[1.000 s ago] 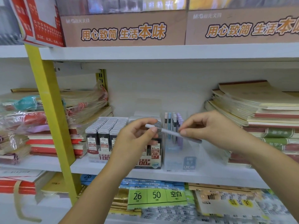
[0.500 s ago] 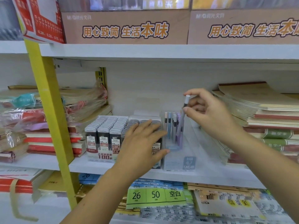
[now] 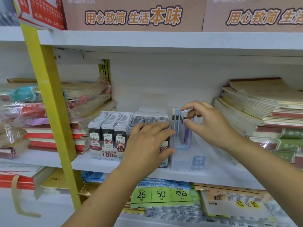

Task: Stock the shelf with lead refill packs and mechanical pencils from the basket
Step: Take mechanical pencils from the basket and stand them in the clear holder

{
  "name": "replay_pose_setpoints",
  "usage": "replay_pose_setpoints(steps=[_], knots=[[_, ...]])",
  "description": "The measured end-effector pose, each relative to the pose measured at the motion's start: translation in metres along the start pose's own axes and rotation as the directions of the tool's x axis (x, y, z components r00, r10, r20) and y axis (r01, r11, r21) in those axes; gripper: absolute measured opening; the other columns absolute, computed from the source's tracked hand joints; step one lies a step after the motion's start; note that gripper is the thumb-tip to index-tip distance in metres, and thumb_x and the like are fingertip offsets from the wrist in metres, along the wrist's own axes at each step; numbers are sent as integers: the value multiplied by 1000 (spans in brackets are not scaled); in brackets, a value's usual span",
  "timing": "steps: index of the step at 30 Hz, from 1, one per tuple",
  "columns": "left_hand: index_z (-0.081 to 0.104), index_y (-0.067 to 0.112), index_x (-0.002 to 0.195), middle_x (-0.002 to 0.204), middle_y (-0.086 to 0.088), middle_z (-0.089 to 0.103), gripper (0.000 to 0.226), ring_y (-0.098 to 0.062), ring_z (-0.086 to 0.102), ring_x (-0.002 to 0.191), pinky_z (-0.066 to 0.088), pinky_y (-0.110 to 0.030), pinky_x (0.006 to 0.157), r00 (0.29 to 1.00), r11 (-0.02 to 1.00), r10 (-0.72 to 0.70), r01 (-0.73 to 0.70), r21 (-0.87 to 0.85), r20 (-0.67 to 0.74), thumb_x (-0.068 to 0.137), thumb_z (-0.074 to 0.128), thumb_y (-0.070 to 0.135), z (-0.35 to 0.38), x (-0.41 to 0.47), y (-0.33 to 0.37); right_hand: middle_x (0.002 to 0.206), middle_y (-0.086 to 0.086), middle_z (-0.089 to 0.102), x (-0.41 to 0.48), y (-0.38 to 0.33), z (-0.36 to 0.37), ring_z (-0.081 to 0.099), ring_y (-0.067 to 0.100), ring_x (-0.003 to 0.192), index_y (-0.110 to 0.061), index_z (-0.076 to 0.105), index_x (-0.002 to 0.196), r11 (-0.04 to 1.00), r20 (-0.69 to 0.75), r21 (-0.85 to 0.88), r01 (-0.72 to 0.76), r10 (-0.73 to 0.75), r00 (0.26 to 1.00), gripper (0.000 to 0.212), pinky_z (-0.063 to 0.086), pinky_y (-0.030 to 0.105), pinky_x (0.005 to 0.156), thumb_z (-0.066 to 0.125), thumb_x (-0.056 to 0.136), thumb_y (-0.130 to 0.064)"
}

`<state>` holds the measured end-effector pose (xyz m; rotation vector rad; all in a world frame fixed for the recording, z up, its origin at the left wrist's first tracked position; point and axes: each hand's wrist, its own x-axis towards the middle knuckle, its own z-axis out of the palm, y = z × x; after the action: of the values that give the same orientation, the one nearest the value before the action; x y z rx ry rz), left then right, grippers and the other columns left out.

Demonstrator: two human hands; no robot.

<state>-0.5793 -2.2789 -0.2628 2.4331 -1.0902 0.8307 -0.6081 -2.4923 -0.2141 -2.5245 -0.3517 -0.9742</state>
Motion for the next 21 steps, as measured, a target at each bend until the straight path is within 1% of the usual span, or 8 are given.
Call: replay_pose_setpoints(steps=[5, 9, 12, 15, 17, 18, 19, 21], knots=[[63, 35, 131, 144, 10, 57, 51, -15, 52, 134, 29, -43, 112, 1000, 1000, 0, 1, 4, -7, 83, 74, 50, 2, -1, -1, 86, -13, 59, 1, 1, 2, 51, -5, 92, -42, 55, 105, 1000, 3, -1, 3, -3, 1000, 31, 32, 3, 76, 65, 86, -20], [63, 36, 129, 143, 11, 58, 51, -14, 53, 133, 31, -43, 110, 999, 1000, 12, -12, 9, -34, 81, 76, 49, 4, 0, -3, 90, -8, 58, 3, 3, 8, 40, 7, 95, -25, 67, 105, 984, -63, -164, 73, -84, 994, 18, 31, 19, 78, 63, 88, -24], [62, 37, 130, 143, 11, 58, 51, -14, 54, 132, 31, -42, 110, 999, 1000, 23, -23, 4, -38, 81, 76, 49, 5, -1, -5, 97, -6, 52, 4, 5, 8, 34, 7, 98, -19, 72, 100, 970, -66, -243, 23, -41, 997, 16, 31, 24, 81, 66, 87, -26], [58, 38, 135, 147, 12, 53, 54, -13, 48, 137, 25, -42, 113, 999, 1000, 30, -30, -8, -14, 85, 72, 50, 1, 0, -3, 109, -1, 56, 0, 4, 4, 41, 17, 109, -19, 73, 109, 952, -7, -303, -48, 48, 999, 22, 31, 23, 87, 64, 90, -26], [50, 38, 142, 154, 10, 46, 59, -15, 37, 145, 17, -45, 119, 999, 998, 53, -53, 17, -4, 88, 69, 50, -2, 1, -1, 128, 3, 53, -7, 0, -2, 40, 20, 123, -23, 65, 125, 951, -12, -293, -102, 103, 995, 32, 28, 22, 96, 58, 95, -29], [48, 36, 145, 156, 8, 44, 62, -17, 33, 148, 14, -47, 121, 997, 996, 74, -73, 53, -17, 88, 68, 49, -3, -1, 1, 133, 2, 51, -14, -5, -6, 39, 18, 126, -24, 59, 132, 958, -43, -262, -115, 107, 993, 36, 27, 22, 99, 56, 96, -29], [48, 33, 145, 156, 4, 44, 62, -20, 33, 148, 15, -48, 121, 994, 992, 99, -94, 86, -54, 88, 69, 47, -3, -5, 3, 131, 1, 52, -24, -11, -10, 41, 16, 124, -23, 56, 133, 971, -103, -212, -109, 89, 991, 36, 30, 23, 100, 55, 97, -26], [59, 23, 138, 144, -2, 57, 52, -25, 48, 136, 28, -42, 115, 971, 990, 136, -128, 54, -196, 88, 70, 37, 1, -22, 5, 115, -3, 58, -52, -27, -13, 52, 13, 108, -20, 60, 126, 997, -258, -60, -52, 35, 966, 30, 42, 24, 93, 54, 97, -16]])
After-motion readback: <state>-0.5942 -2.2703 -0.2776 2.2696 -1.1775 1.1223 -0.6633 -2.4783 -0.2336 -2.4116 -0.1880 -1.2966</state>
